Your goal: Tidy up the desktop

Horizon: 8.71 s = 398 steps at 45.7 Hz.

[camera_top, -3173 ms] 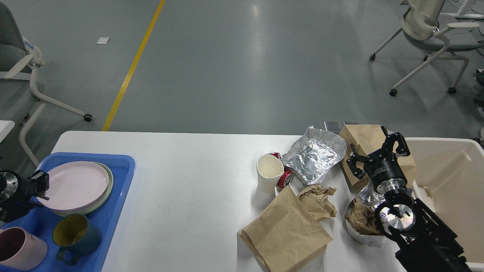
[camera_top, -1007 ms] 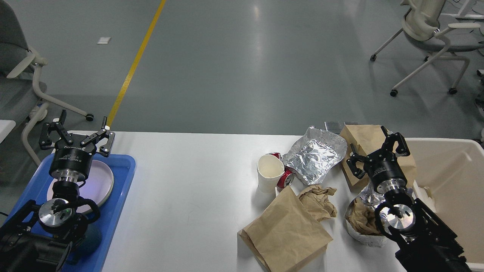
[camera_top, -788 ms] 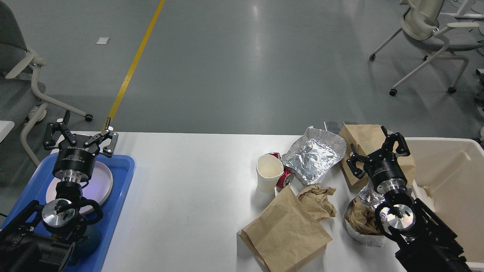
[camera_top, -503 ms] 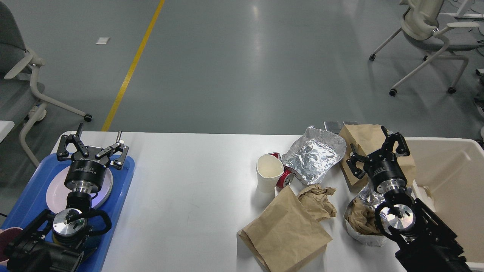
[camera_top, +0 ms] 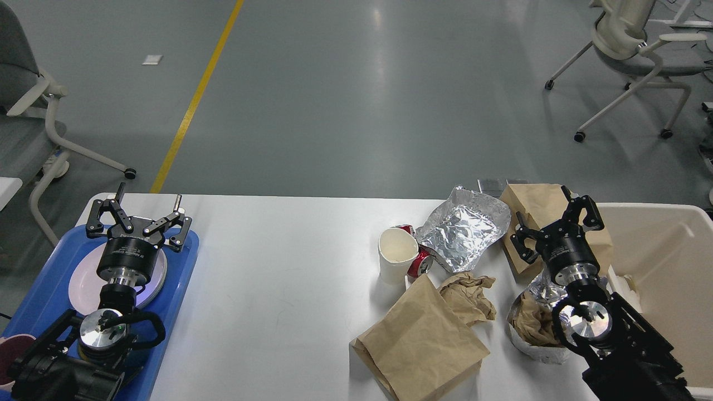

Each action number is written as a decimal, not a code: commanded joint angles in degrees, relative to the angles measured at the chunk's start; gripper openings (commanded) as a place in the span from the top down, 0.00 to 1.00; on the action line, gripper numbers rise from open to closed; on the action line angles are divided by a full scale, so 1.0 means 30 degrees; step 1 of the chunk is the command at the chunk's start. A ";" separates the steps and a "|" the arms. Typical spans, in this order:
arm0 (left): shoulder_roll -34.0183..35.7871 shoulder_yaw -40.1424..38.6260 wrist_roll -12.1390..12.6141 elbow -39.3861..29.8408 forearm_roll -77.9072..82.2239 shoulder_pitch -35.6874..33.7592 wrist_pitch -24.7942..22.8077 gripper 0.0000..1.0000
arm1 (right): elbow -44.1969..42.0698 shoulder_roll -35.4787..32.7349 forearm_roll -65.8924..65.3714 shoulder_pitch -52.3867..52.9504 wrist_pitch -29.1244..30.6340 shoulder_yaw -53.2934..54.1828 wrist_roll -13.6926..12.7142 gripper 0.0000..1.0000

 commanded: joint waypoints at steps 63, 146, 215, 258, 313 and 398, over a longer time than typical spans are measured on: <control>0.0003 -0.0042 -0.0002 0.0000 -0.0018 0.0017 -0.0001 0.04 | 0.0001 -0.2403 0.0381 0.1348 -0.0410 -0.0322 -0.0122 0.00; 0.0003 -0.0042 -0.0002 0.0000 -0.0047 0.0017 -0.0001 0.04 | 0.2842 -1.0459 0.0498 0.6937 0.4718 -1.7101 0.0054 0.00; 0.0003 -0.0071 -0.0002 0.0000 -0.0018 0.0016 -0.0001 0.04 | 1.9717 -0.4658 0.3429 4.0050 0.8089 -5.2148 -0.7124 0.00; 0.0003 -0.0071 -0.0002 0.0000 -0.0047 0.0017 -0.0001 0.04 | 1.6296 -0.7327 0.1003 3.2524 0.1262 -5.0596 -0.7036 0.05; 0.0003 -0.0071 -0.0002 0.0000 -0.0018 -0.0012 -0.0089 0.04 | -0.8113 -0.0441 -0.1406 1.1691 -0.6385 -5.0010 -0.2225 0.07; 0.0003 -0.0071 -0.0002 0.0000 -0.0047 0.0017 -0.0089 0.04 | -0.1672 -0.3134 -0.0996 1.6578 -0.6006 -4.8135 -0.5308 1.00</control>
